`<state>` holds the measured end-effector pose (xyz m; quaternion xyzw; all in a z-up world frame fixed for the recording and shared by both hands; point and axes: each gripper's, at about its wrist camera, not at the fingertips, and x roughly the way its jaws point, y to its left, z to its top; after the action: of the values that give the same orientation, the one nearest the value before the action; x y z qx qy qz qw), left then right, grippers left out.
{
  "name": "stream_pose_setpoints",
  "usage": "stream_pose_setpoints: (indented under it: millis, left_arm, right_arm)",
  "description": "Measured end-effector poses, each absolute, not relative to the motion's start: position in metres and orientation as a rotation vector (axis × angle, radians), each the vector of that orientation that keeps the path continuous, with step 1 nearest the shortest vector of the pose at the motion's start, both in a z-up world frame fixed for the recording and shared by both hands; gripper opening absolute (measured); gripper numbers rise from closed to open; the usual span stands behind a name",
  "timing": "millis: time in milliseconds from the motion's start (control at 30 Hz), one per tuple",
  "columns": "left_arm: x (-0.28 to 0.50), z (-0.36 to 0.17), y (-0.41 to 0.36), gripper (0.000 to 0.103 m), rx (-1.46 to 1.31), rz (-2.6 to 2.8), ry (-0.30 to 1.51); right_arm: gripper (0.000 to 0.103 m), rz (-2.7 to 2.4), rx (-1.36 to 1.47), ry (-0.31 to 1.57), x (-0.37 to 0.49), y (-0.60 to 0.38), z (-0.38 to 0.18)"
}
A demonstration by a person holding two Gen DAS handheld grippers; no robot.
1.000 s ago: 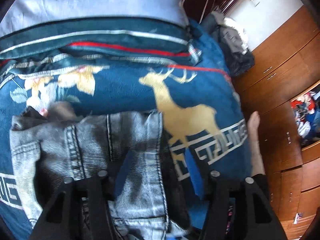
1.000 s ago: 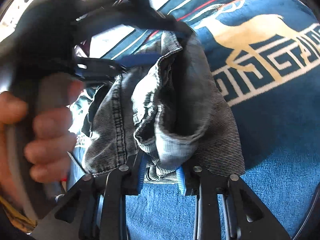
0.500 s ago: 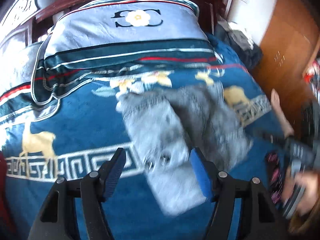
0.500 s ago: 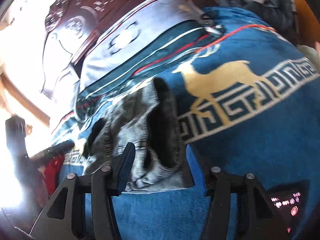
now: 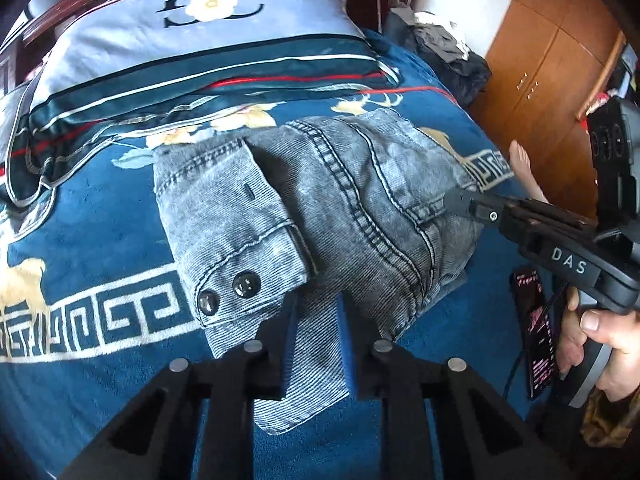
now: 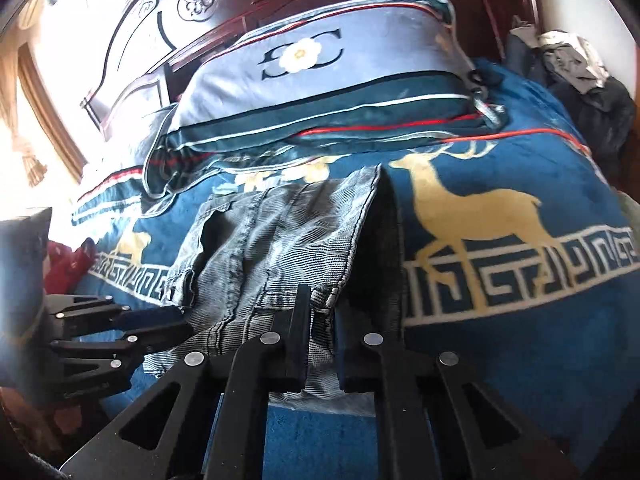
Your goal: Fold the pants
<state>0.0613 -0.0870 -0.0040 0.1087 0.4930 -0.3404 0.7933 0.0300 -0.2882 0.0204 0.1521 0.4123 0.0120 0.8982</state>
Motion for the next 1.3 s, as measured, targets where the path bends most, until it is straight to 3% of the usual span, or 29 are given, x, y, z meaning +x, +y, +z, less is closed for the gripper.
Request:
stream_pose_setpoints:
  millis: [233, 633, 867, 1033, 1167, 1233, 1300]
  left_arm:
    - [0.059, -0.025, -0.088, 0.022, 0.239, -0.730, 1.097]
    - [0.097, 0.016, -0.071, 0.022, 0.126, -0.671, 1.039]
    - [0.121, -0.011, -0.074, 0.022, 0.101, -0.581, 1.090]
    - [0.100, -0.035, -0.094, 0.018, 0.243, -0.545, 1.047]
    - [0.099, -0.026, -0.088, 0.018, 0.202, -0.556, 1.034]
    - [0.096, -0.016, -0.079, 0.018, 0.153, -0.584, 1.021]
    - [0.085, -0.007, -0.072, 0.018, 0.169, -0.594, 0.982]
  right_arm:
    - [0.009, -0.035, 0.325, 0.985, 0.026, -0.294, -0.035]
    - [0.016, -0.011, 0.279, 1.000, 0.030, -0.292, -0.015]
    - [0.016, -0.013, 0.248, 1.018, 0.032, -0.290, -0.019]
    - [0.014, -0.049, 0.209, 1.059, 0.034, -0.289, -0.030]
    - [0.014, -0.053, 0.234, 1.069, 0.033, -0.294, -0.039]
    - [0.017, -0.037, 0.253, 1.068, 0.033, -0.297, -0.033]
    - [0.028, -0.027, 0.300, 1.056, 0.031, -0.304, -0.025]
